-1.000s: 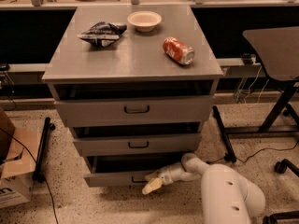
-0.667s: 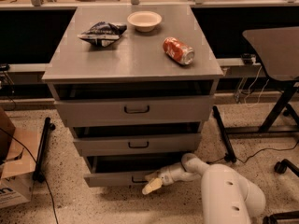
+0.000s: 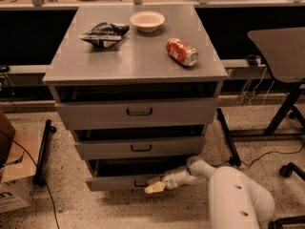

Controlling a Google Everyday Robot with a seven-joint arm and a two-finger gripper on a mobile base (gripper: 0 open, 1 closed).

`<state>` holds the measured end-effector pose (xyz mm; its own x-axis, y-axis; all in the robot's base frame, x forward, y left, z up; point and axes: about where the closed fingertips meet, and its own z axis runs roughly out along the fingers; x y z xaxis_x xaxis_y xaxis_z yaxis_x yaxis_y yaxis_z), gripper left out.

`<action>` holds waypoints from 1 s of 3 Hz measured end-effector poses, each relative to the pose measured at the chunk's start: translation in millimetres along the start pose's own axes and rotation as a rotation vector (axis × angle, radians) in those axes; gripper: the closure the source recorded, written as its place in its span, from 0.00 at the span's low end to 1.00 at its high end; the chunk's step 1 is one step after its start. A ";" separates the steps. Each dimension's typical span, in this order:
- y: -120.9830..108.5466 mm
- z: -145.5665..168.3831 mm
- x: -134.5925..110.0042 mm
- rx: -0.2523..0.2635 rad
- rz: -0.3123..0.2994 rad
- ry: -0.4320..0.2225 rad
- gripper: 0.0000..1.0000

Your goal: Close bottom drawer

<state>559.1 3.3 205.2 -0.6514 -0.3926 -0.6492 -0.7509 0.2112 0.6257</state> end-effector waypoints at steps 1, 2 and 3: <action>24.0 -9.8 3.1 -0.012 -0.014 -0.011 0.73; 77.1 -52.7 15.9 0.011 -0.019 -0.054 1.00; 80.9 -58.2 39.1 0.024 0.031 -0.028 1.00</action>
Offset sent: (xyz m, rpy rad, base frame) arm -0.1187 -0.0633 0.1042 0.0660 -0.0439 -0.0496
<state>479.2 -47.0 255.6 -0.6768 -0.3602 -0.6421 -0.7326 0.2441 0.6353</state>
